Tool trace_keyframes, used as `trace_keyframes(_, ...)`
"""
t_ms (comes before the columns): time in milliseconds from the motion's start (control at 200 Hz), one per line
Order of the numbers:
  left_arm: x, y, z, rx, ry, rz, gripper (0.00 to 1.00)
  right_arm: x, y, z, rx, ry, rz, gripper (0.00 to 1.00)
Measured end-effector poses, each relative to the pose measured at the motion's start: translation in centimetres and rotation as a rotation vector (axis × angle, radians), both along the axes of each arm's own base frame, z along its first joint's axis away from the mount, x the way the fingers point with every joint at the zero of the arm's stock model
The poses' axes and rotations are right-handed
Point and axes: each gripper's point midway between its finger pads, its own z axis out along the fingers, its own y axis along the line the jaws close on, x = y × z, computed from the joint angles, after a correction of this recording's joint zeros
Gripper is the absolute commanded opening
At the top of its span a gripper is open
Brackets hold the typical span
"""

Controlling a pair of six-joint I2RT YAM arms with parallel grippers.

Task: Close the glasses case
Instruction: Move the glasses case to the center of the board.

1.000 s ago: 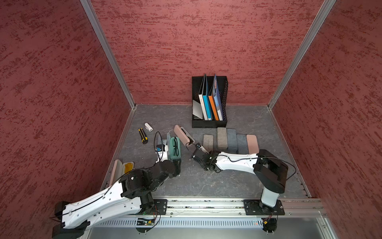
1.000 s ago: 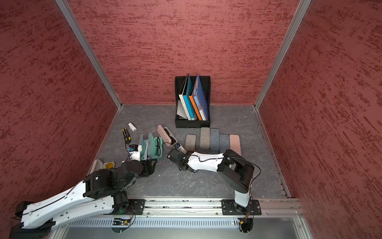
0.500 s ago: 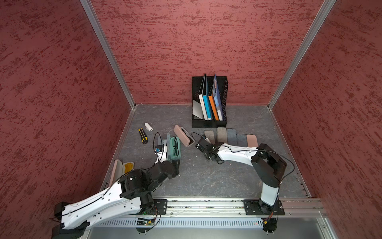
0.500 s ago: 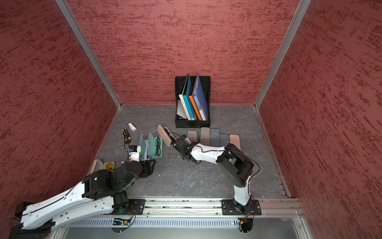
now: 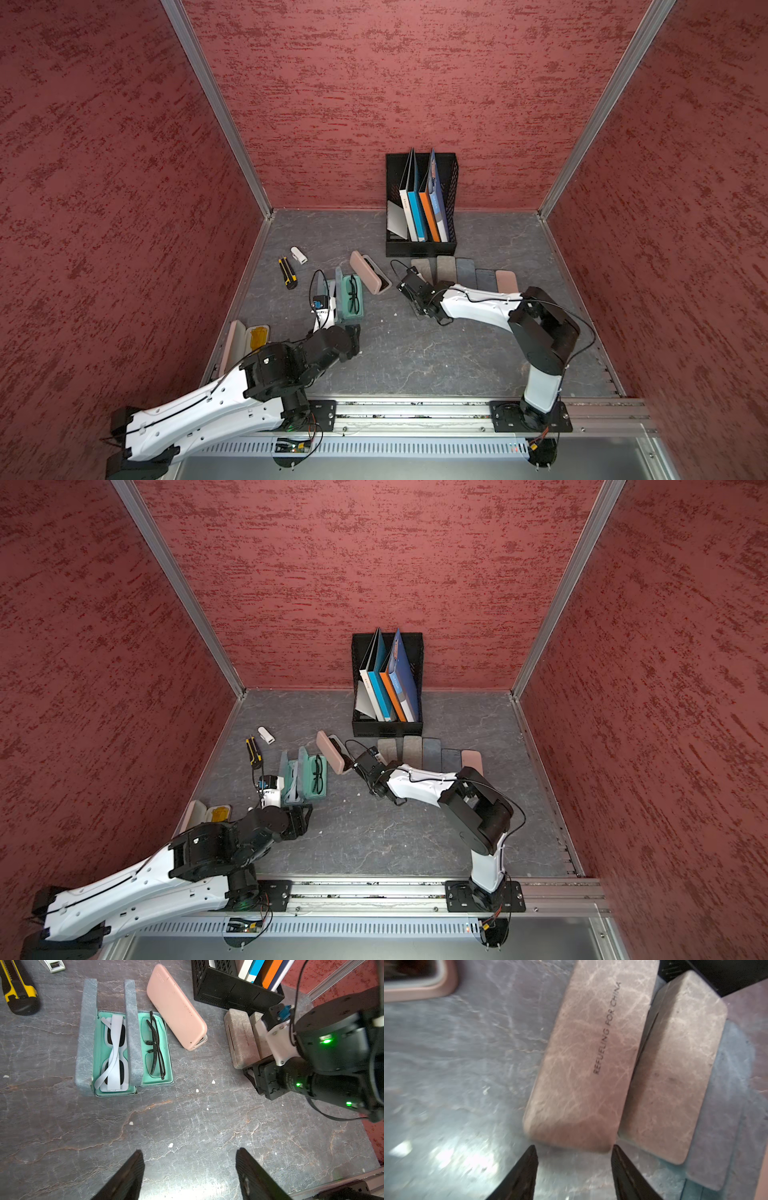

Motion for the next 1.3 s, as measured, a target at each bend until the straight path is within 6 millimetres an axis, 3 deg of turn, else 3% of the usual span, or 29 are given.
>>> trace_keyframes(195,1.1,-0.3,-1.6,-0.024,0.083,0.042,0.73,-2.2,1.6,5.7,0.279,-0.032,0.058,0.66)
trace_keyframes(301,2.3,-0.1,-2.5,-0.040,0.144,0.083,0.73,-3.7,2.6,7.6,0.414,-0.019,0.100,0.66)
trace_keyframes(511,4.7,-1.1,-4.0,-0.125,0.247,0.104,0.73,-8.2,3.1,6.0,0.581,0.112,0.182,0.71)
trace_keyframes(616,5.8,-0.6,-3.8,-0.191,0.256,0.142,0.73,-10.7,3.0,5.0,0.648,0.178,0.227,0.75)
trace_keyframes(731,6.5,1.5,-2.7,-0.240,0.225,0.213,0.74,-12.6,2.8,5.1,0.715,0.204,0.268,0.82)
trace_keyframes(897,6.0,4.9,-1.9,-0.253,0.196,0.326,0.76,-13.6,2.4,5.6,0.757,0.194,0.296,0.88)
trace_keyframes(1012,4.7,7.8,-0.8,-0.274,0.133,0.453,1.00,-13.8,2.4,5.8,0.770,0.187,0.307,0.94)
trace_keyframes(1142,2.8,11.4,0.2,-0.305,0.035,0.617,1.00,-14.1,2.1,5.6,0.774,0.186,0.310,0.96)
trace_keyframes(1212,1.7,13.4,-0.4,-0.295,0.037,0.740,1.00,-14.3,2.0,5.5,0.774,0.186,0.310,0.97)
trace_keyframes(1302,-0.2,16.6,-2.7,-0.215,0.146,0.976,1.00,-14.3,1.9,5.7,0.778,0.183,0.313,0.98)
